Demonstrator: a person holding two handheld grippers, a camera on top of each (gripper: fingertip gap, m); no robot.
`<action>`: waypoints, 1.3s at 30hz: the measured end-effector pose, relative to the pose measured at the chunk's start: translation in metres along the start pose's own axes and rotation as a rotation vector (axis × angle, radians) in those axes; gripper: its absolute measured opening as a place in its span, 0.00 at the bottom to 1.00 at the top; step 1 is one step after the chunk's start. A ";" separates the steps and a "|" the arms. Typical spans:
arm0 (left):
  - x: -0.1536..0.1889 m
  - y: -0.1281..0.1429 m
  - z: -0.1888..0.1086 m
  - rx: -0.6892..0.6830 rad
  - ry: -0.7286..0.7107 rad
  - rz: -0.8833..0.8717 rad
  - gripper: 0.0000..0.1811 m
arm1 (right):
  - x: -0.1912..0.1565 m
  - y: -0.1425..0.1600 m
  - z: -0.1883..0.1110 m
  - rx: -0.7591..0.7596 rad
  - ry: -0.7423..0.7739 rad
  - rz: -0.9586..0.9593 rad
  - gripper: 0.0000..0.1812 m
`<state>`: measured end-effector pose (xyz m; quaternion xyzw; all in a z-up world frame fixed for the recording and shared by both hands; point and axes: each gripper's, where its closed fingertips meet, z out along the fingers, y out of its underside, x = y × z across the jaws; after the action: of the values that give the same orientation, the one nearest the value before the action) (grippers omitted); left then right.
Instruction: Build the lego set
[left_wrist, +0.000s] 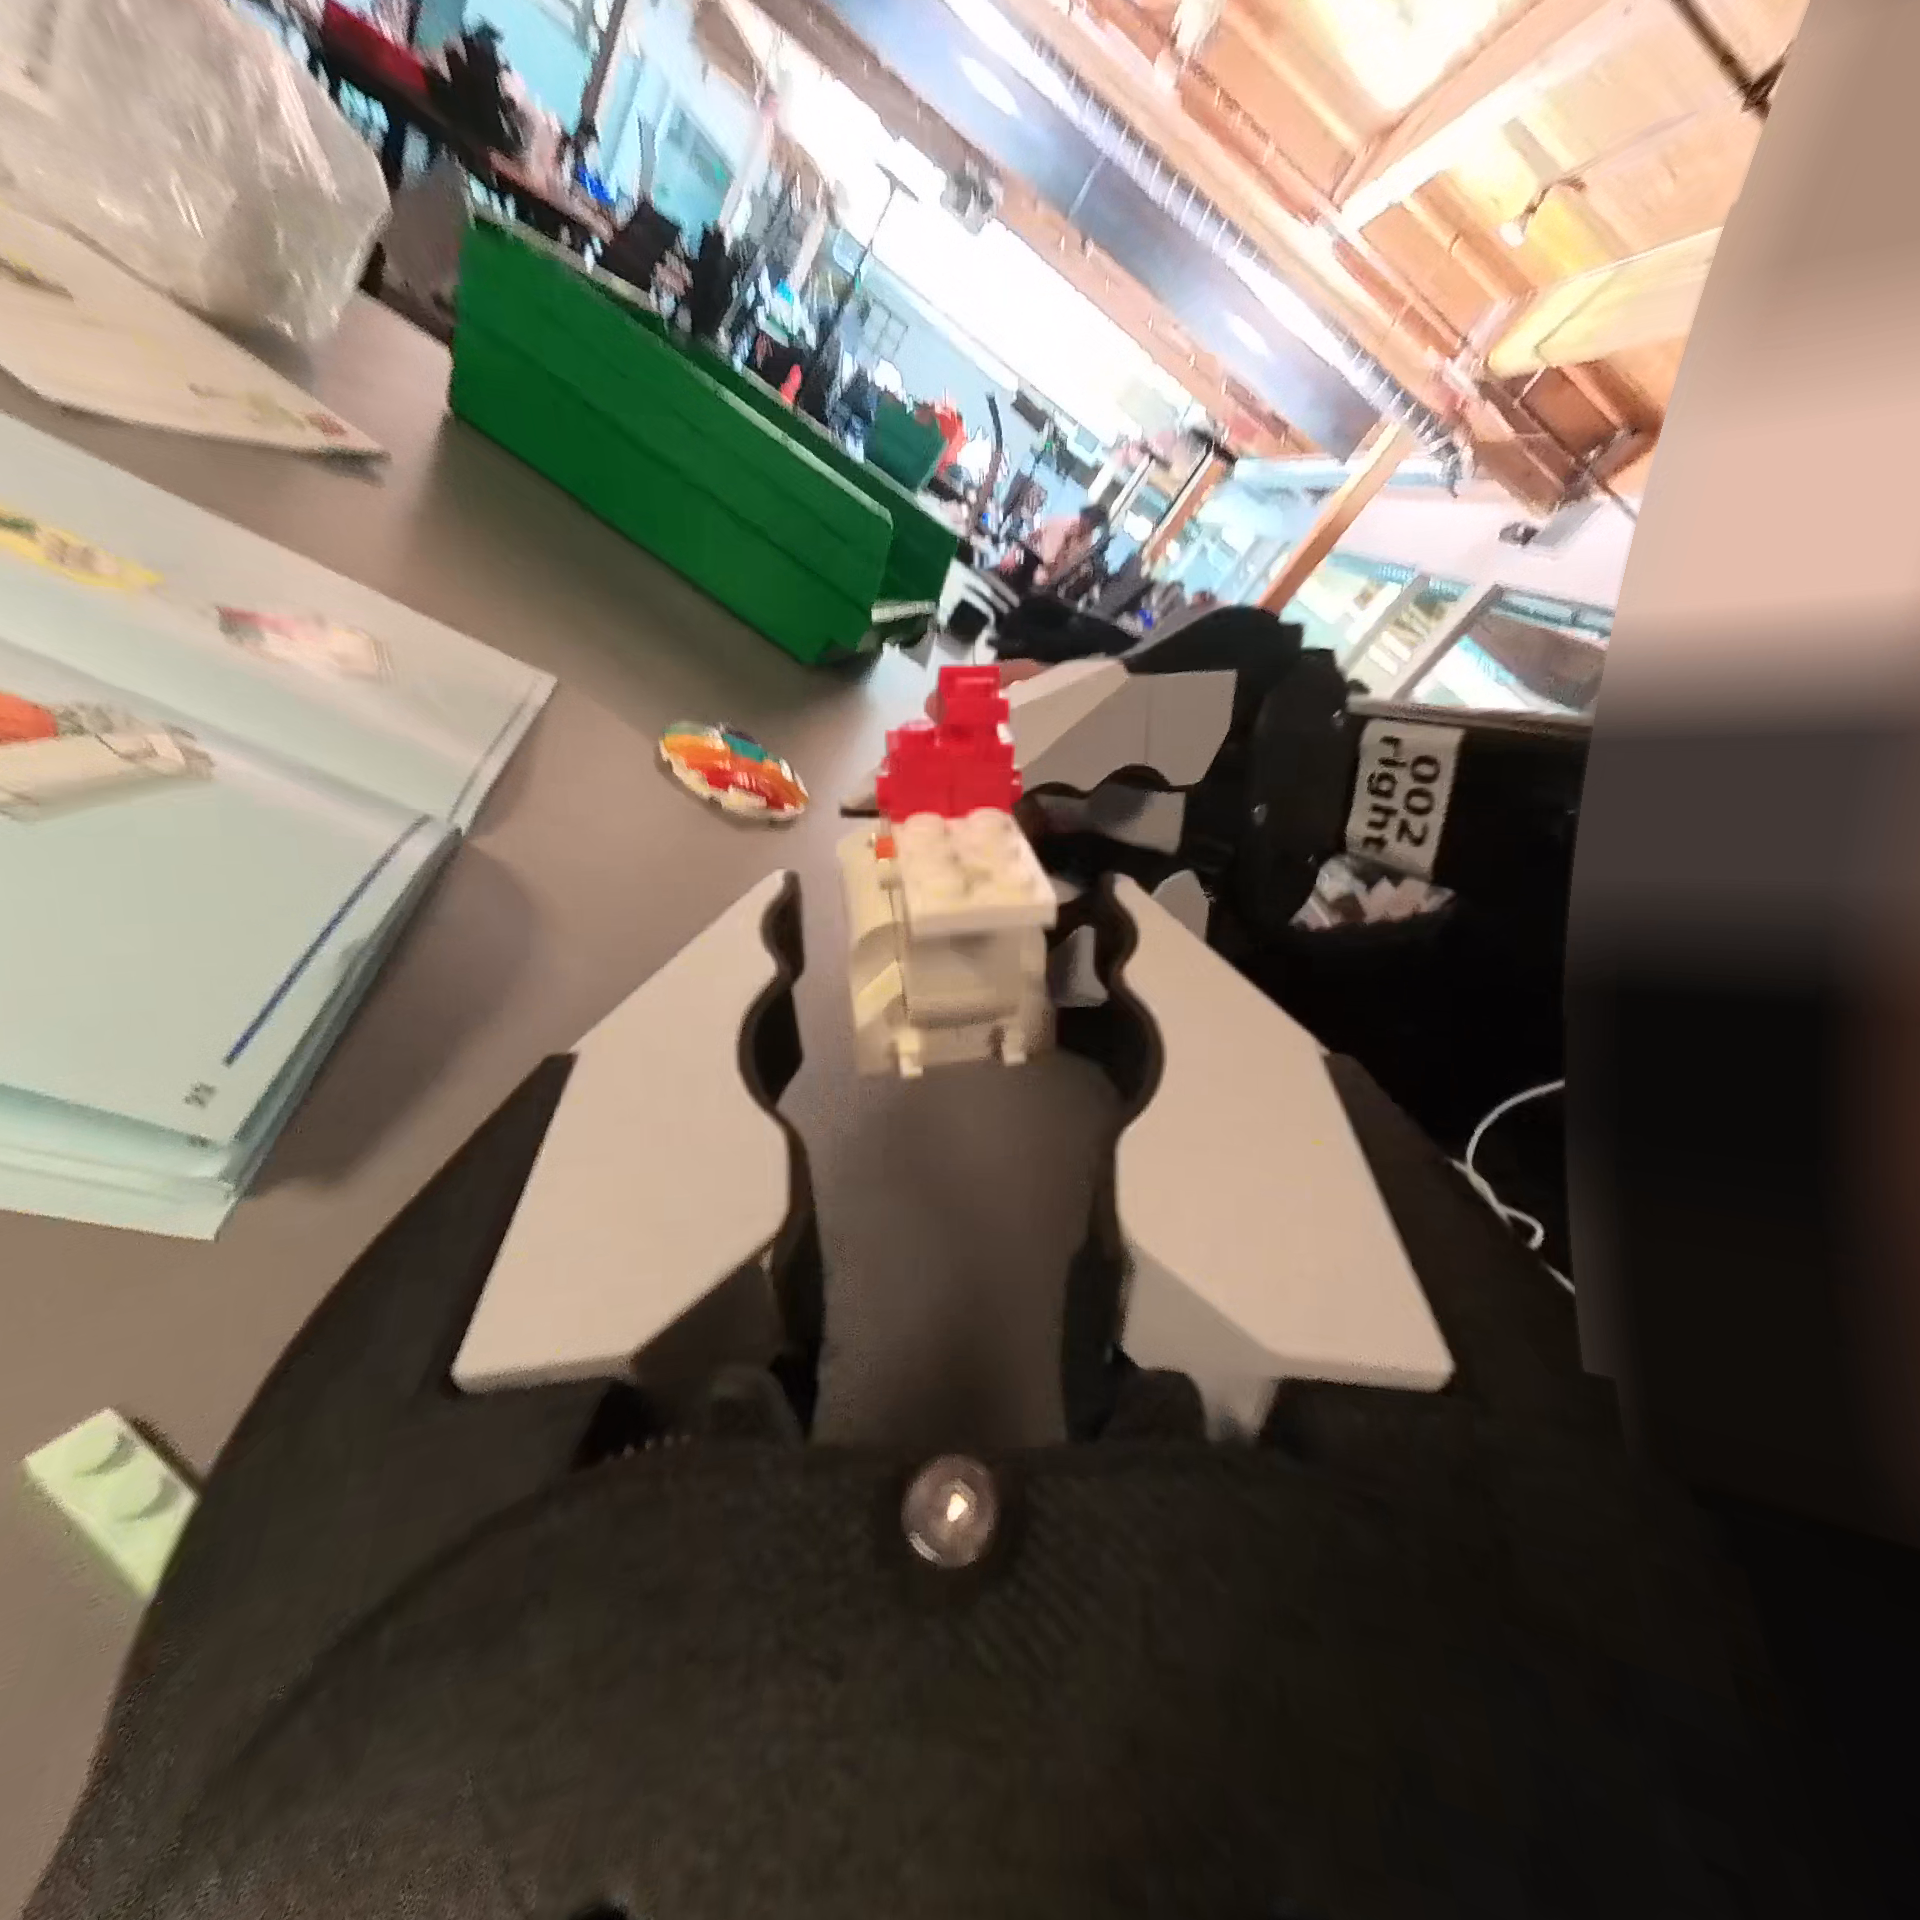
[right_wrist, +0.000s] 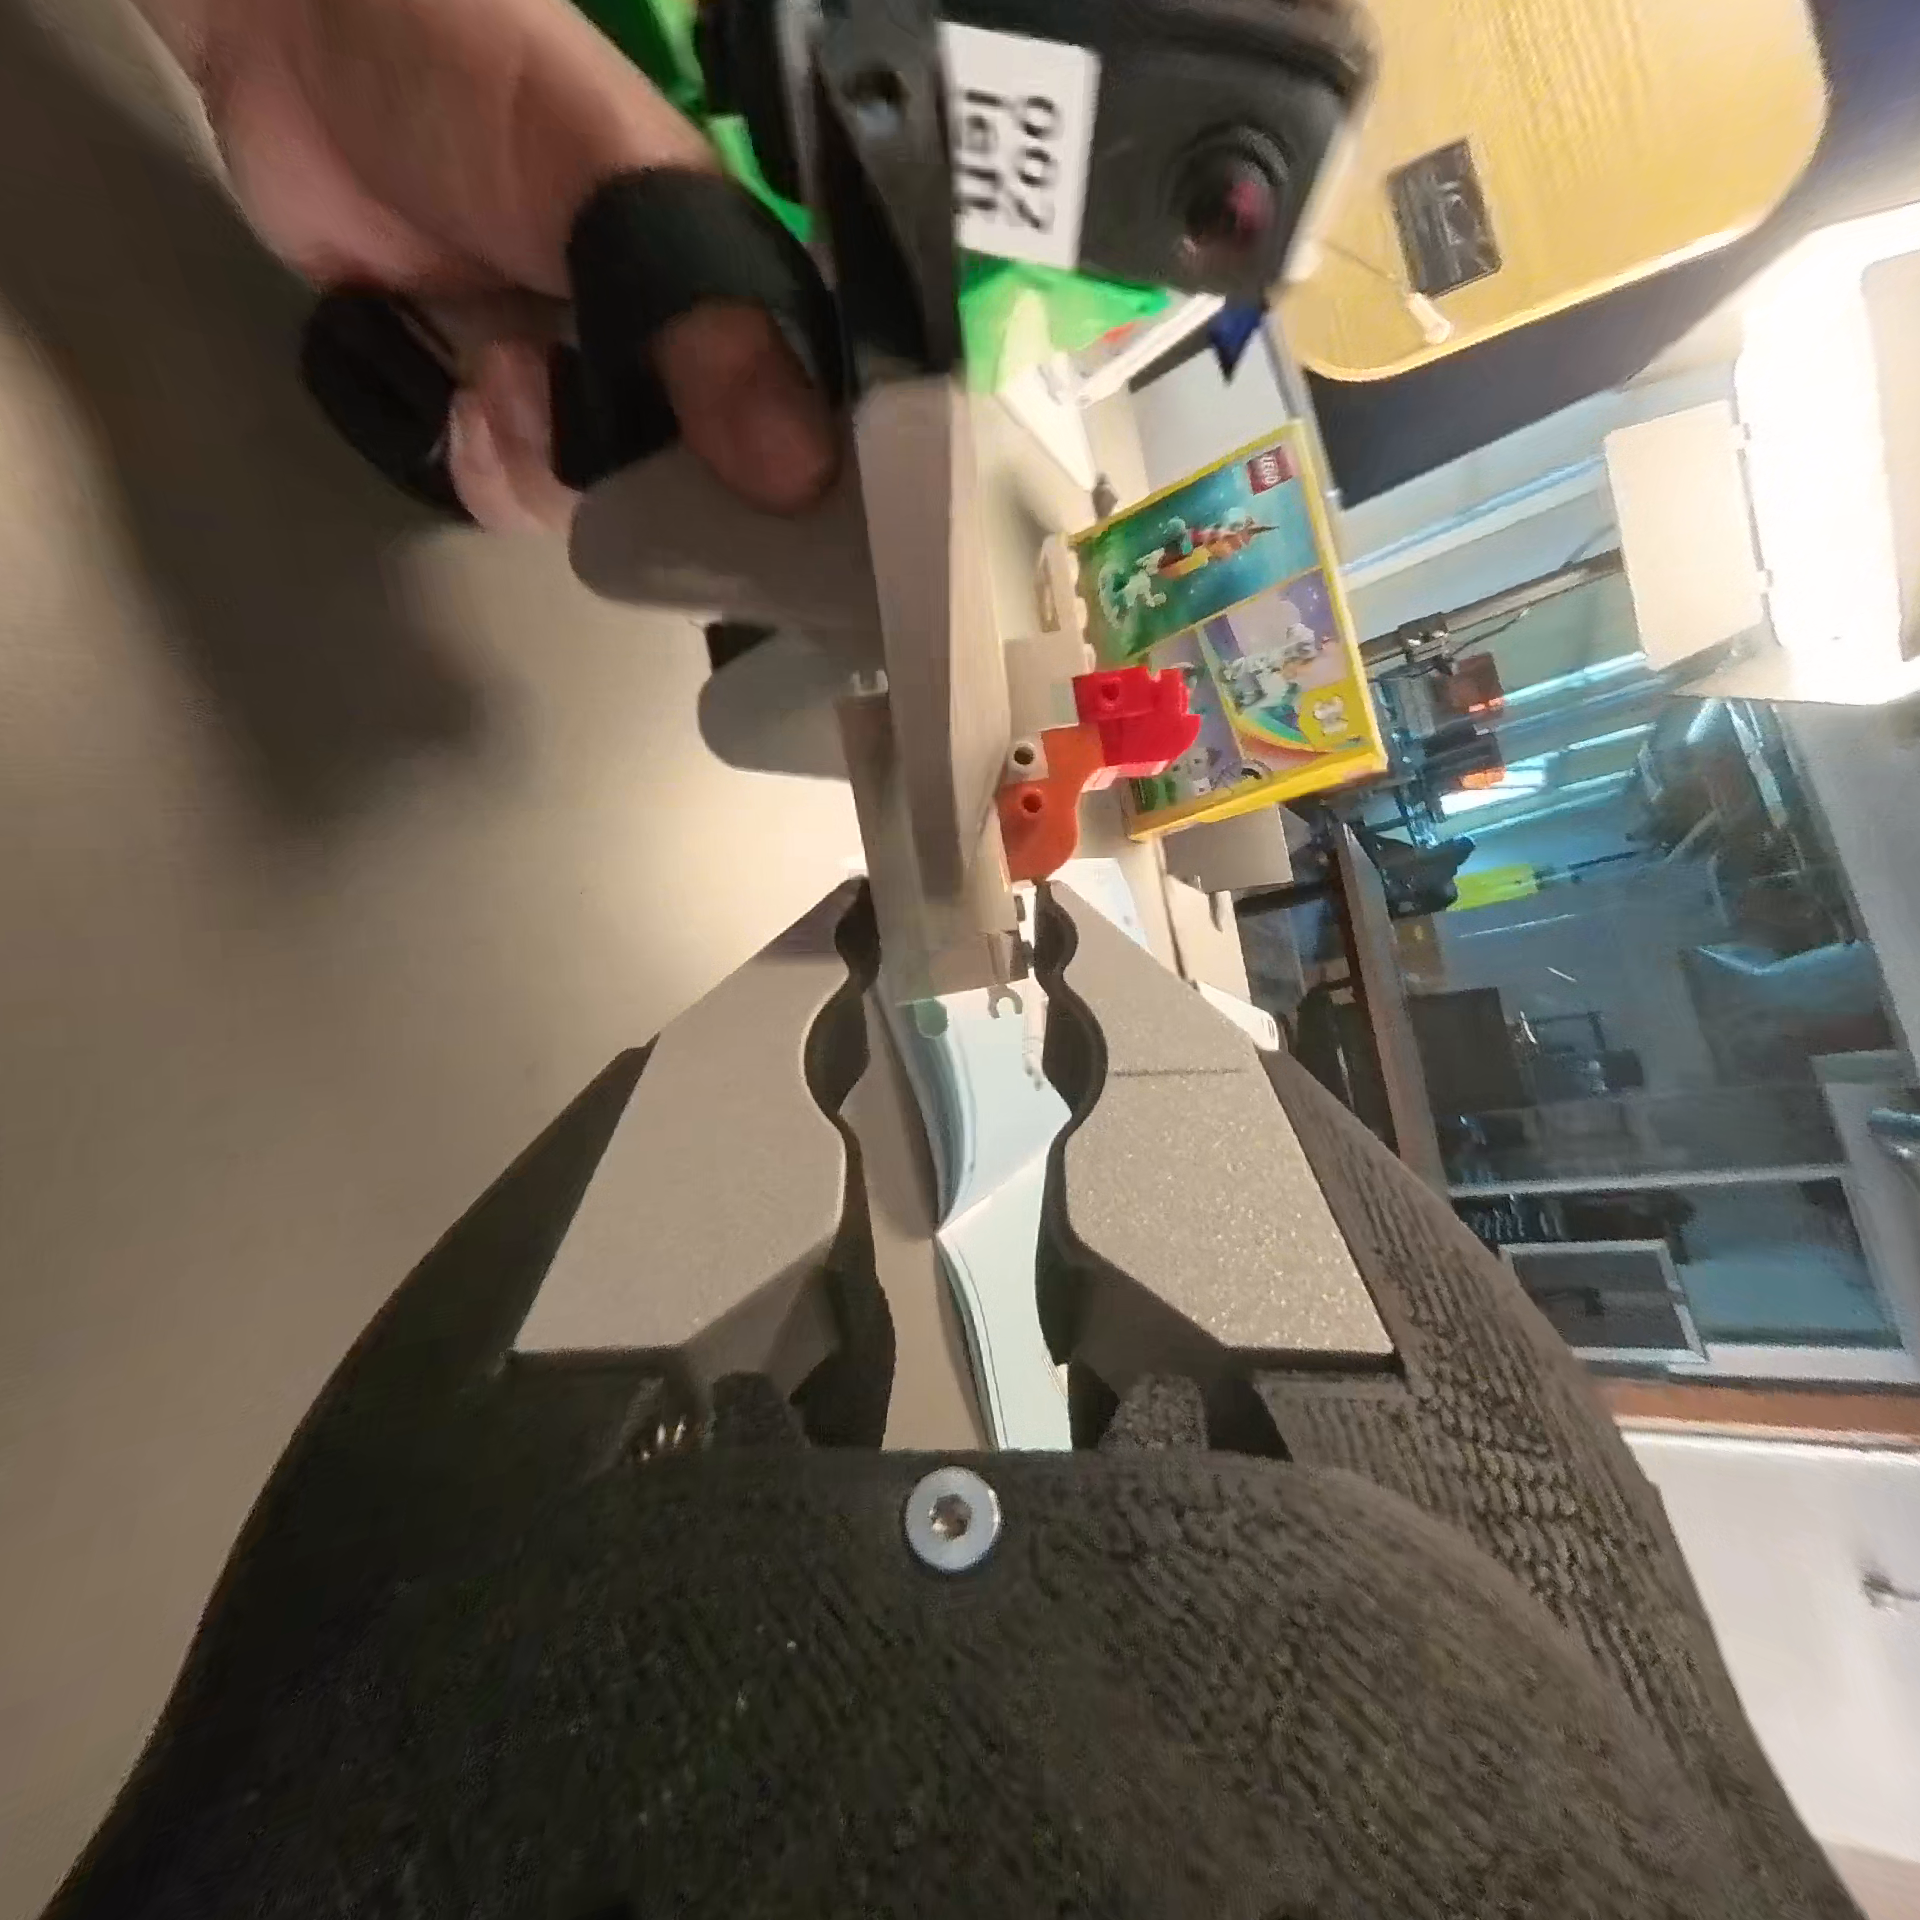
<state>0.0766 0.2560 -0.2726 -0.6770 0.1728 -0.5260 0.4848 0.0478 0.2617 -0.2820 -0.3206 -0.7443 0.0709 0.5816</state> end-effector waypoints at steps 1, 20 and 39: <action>0.001 -0.007 -0.004 0.042 0.005 0.010 0.30 | 0.003 0.000 -0.001 0.011 0.013 0.013 0.16; -0.020 -0.010 -0.014 -0.021 -0.294 0.192 0.10 | 0.014 -0.015 0.004 -0.029 0.196 -0.142 0.37; -0.023 -0.002 -0.013 -0.126 -0.391 0.325 0.10 | 0.001 -0.007 0.011 -0.066 0.137 -0.138 0.35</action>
<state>0.0553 0.2678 -0.2842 -0.7580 0.2148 -0.2884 0.5441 0.0347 0.2603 -0.2812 -0.2918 -0.7248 -0.0159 0.6239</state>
